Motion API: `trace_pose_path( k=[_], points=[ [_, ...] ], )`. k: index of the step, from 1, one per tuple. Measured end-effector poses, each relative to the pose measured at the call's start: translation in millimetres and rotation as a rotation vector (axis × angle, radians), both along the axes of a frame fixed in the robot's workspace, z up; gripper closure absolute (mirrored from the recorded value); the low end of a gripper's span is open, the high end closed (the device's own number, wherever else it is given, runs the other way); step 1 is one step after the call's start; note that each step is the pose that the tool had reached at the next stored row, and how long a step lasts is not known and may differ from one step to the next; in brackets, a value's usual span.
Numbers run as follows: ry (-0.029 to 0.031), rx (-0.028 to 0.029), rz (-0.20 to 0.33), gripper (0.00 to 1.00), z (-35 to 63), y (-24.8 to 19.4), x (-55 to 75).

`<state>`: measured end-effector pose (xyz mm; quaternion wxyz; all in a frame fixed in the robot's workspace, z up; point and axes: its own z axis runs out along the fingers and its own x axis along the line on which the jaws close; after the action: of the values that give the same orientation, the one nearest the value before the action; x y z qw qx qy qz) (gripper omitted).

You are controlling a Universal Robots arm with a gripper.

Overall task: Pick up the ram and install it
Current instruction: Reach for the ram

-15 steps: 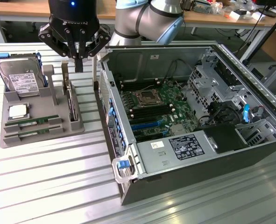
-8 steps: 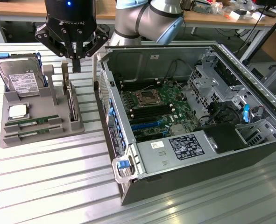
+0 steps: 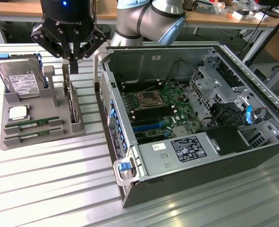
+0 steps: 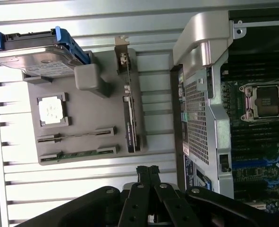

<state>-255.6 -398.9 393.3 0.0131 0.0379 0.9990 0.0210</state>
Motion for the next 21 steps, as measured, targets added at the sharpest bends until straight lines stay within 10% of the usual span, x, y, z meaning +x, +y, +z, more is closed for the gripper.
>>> trace_pose_path(
  k=[21],
  points=[
    [0.0000, 0.0000, 0.000, 0.89, 0.0, 0.0, -17.3]
  ],
)
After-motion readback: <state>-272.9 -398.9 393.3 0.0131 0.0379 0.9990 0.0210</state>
